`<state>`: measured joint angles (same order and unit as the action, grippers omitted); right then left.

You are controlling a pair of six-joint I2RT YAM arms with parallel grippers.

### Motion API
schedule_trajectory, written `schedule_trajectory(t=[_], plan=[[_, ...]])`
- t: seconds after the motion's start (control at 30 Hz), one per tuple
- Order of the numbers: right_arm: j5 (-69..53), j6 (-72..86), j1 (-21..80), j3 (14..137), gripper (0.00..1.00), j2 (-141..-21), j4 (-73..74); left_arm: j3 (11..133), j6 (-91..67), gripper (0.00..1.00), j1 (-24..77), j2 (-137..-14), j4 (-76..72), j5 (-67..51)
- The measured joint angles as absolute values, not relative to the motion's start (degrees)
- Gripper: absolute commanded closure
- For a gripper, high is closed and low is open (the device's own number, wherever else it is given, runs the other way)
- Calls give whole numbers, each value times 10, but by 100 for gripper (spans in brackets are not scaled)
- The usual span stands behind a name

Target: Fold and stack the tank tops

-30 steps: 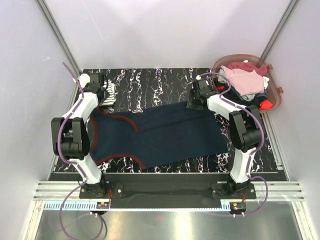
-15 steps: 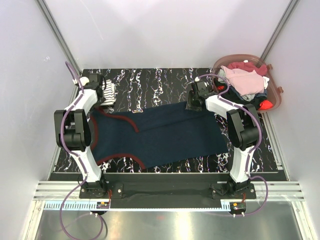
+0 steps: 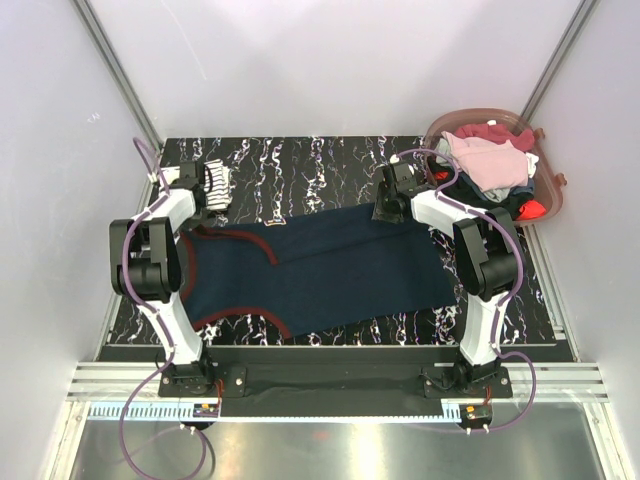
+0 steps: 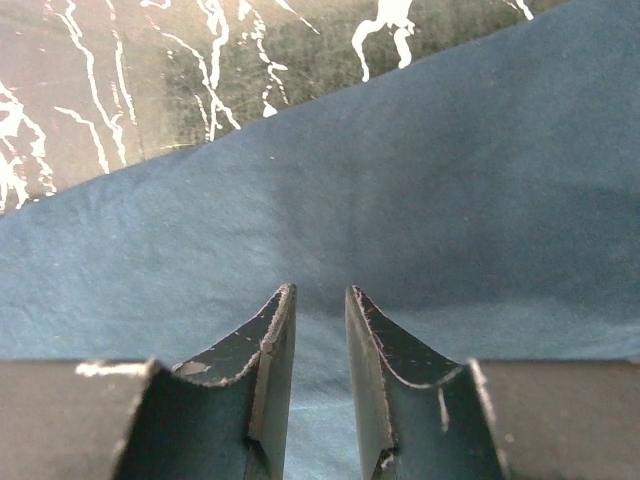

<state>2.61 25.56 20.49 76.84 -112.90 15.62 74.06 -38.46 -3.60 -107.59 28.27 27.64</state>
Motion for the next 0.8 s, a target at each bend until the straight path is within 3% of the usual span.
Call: schedule_trajectory(t=[0.03,0.57,0.7,0.8], plan=[[27,256,205,768,67,-1129,158,727,-386,100,-38,-1074,278,276],[40,255,205,768,68,-1130,166,622,-401,100,-48,-985,248,276],[40,256,205,769,68,-1133,168,622,-420,94,-50,-985,262,276],[49,258,205,778,74,-1144,185,622,-436,91,-52,-985,277,277]])
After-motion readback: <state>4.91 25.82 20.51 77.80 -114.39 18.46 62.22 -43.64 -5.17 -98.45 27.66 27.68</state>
